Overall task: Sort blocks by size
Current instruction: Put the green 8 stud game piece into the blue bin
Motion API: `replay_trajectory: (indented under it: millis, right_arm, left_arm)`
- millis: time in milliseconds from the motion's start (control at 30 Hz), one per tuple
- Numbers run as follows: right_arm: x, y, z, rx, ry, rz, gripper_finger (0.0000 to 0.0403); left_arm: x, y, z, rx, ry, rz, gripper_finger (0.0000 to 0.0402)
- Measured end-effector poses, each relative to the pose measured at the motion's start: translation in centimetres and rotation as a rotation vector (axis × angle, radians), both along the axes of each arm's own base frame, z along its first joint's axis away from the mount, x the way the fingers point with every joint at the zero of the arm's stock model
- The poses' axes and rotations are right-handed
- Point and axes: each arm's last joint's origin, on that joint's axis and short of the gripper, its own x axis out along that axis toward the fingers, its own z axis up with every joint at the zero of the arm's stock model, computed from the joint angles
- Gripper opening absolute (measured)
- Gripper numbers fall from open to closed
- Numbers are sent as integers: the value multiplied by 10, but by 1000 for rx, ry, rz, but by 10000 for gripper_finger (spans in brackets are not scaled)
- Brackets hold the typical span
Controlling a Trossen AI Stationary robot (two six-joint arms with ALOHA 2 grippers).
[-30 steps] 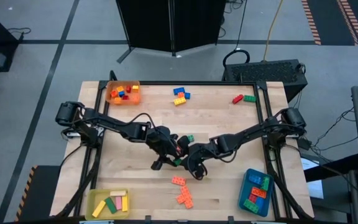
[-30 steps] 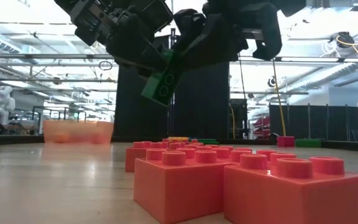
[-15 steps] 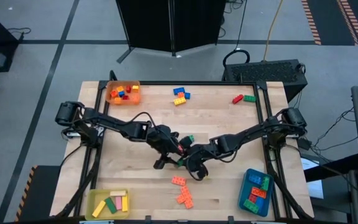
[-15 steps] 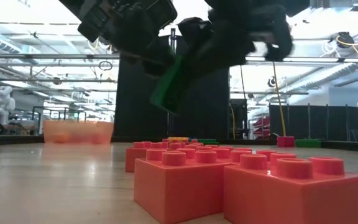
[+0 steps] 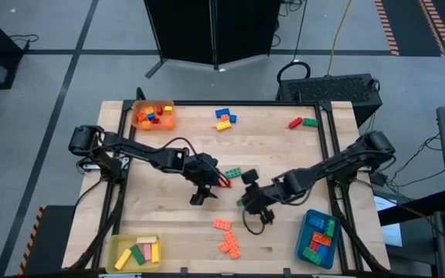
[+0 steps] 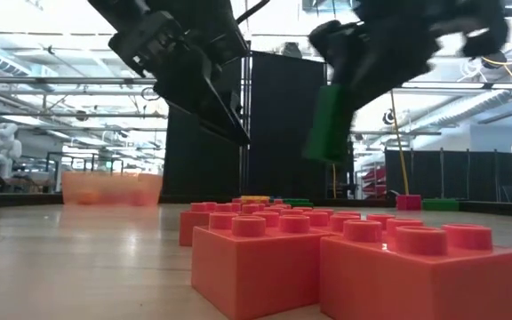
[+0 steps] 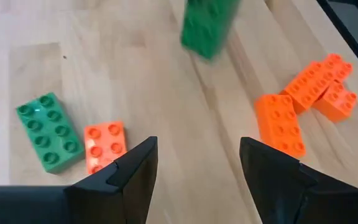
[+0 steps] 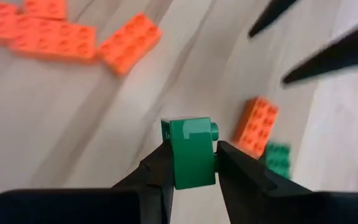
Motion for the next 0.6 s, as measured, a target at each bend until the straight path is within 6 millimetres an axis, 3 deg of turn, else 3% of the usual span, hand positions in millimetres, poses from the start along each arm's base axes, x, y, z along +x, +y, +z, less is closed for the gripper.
replay_trajectory:
  millis: [333, 600]
  right_arm:
    - [-62, 34, 38, 127, 37, -111, 93]
    - [-103, 45, 42, 228, 165, -341, 94]
  left_arm:
    - [0, -3, 0, 58, -12, 32, 228]
    - [0, -3, -1, 72, -13, 16, 228]
